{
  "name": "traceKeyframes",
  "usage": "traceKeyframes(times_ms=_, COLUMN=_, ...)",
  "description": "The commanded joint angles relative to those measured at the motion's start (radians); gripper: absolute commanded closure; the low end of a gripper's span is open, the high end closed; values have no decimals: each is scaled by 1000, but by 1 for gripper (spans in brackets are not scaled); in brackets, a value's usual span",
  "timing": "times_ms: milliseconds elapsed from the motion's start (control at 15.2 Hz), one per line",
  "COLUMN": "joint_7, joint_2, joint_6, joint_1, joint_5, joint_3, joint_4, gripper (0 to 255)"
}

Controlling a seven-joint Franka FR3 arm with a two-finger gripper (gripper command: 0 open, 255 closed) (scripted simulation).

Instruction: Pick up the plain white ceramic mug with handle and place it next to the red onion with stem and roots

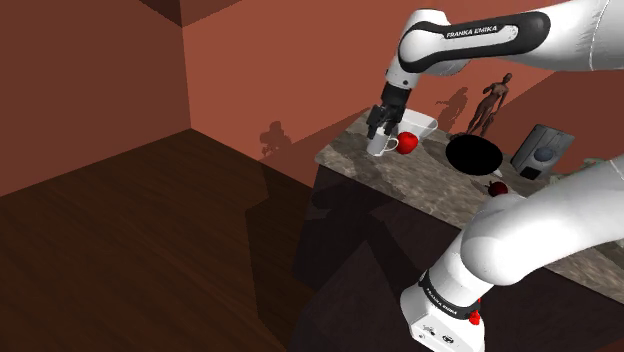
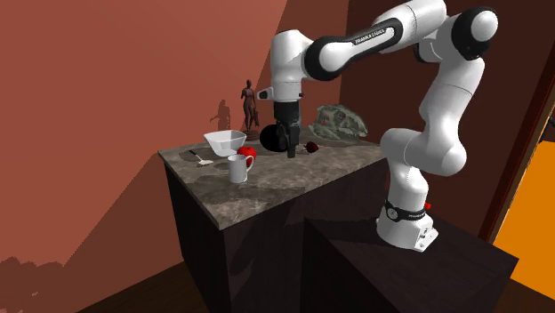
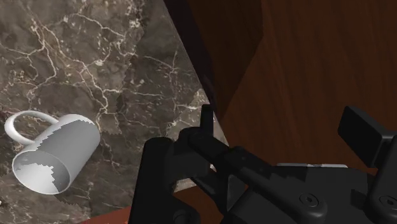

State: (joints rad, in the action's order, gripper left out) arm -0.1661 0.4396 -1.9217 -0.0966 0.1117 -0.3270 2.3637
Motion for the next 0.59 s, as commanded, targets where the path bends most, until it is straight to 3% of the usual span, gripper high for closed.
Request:
traceKeyframes(times_ms=0, joint_7=-37, joint_2=-63, joint_6=-39, joint_1=-7, joint_5=0, joint_3=-35, joint_4=-34, gripper=0)
traceKeyframes(times_ms=528, joint_7=-198, joint_2=-320, joint_6=-162, joint_1=-31, joint_5=-70, joint_3=-158, joint_4=-192, gripper=0)
